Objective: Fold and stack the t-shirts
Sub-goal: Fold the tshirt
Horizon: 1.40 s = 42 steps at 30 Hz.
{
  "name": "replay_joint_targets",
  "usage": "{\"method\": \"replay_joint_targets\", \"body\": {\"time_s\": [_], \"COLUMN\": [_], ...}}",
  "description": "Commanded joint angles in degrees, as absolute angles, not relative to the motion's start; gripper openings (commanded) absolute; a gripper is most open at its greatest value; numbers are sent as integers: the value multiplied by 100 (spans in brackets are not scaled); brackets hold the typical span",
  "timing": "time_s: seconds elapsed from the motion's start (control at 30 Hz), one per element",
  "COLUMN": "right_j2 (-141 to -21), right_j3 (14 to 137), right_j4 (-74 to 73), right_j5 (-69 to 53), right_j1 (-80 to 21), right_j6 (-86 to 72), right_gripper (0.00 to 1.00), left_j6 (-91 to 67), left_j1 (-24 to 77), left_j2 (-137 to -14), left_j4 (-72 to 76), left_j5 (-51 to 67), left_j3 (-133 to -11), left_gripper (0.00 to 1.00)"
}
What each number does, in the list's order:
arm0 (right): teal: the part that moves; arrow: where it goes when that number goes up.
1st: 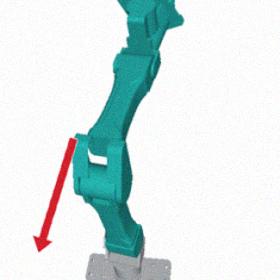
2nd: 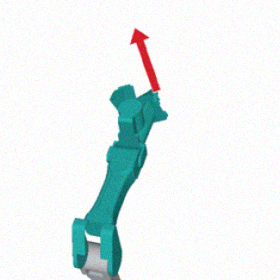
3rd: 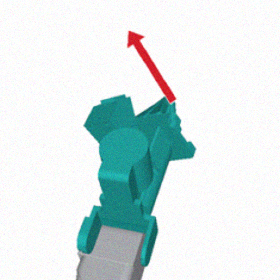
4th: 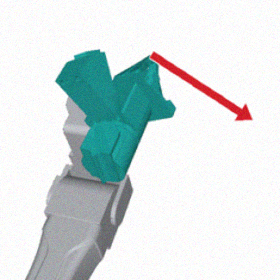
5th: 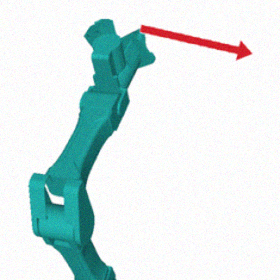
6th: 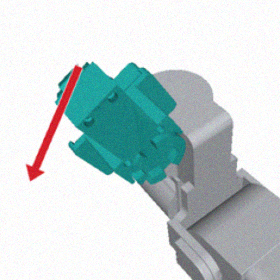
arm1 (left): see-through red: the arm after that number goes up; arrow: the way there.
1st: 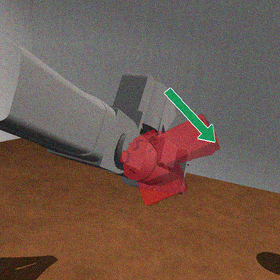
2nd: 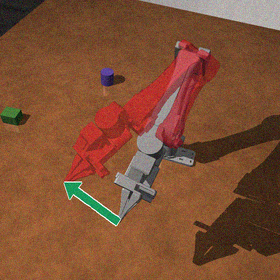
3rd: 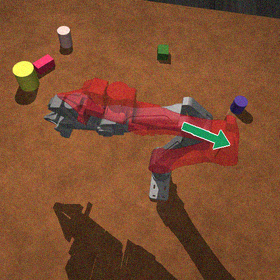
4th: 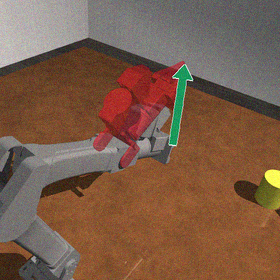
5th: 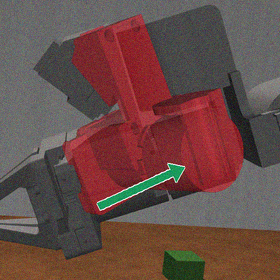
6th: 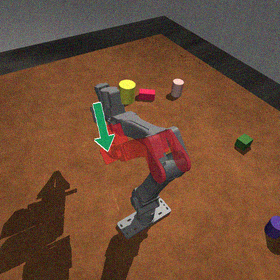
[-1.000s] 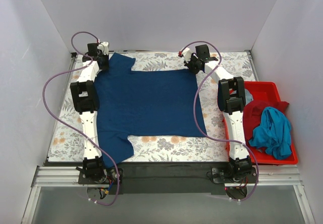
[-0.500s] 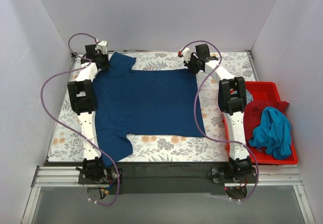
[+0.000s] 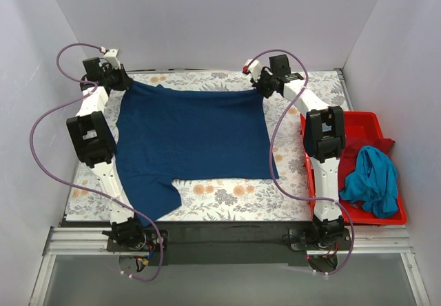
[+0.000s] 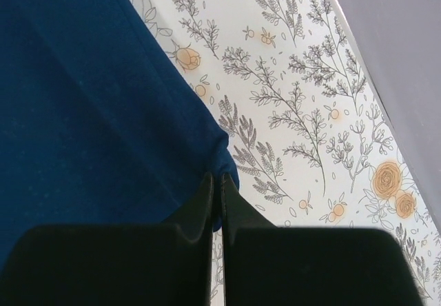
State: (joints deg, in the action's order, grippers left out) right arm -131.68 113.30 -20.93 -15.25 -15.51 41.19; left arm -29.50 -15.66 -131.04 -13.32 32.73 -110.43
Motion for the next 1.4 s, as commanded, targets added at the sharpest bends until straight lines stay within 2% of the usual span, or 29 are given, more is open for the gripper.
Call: {"method": "replay_joint_targets", "body": {"time_s": [0.0,0.57,1.03,1.37], "right_j2": [-12762,-12244,-11707,-11848], "right_j3": [11127,10434,9397,9211], "right_j4": [-2074,-2206,-2250,-2320], "right_j5": [-1652,-1916,-1986,-1855], "right_j1": [-1529,-1521,-1529,-1643], "right_j6": [4263,4737,5001,5106], "right_gripper": [1,1,1,1], "left_j6": [-2734,-2154,-1881,-1670], "left_j1": [-1485,-1582,-1722,-1731], "left_j2": [-12350,-10609,-10239,-10292], "left_j4": [-1151,-932,-958,-1055], "left_j5": [3630,3199,2900,2584], "left_j3": [-10653,-8298,-7453,-6830], "left_gripper": [0,0,0,0]}}
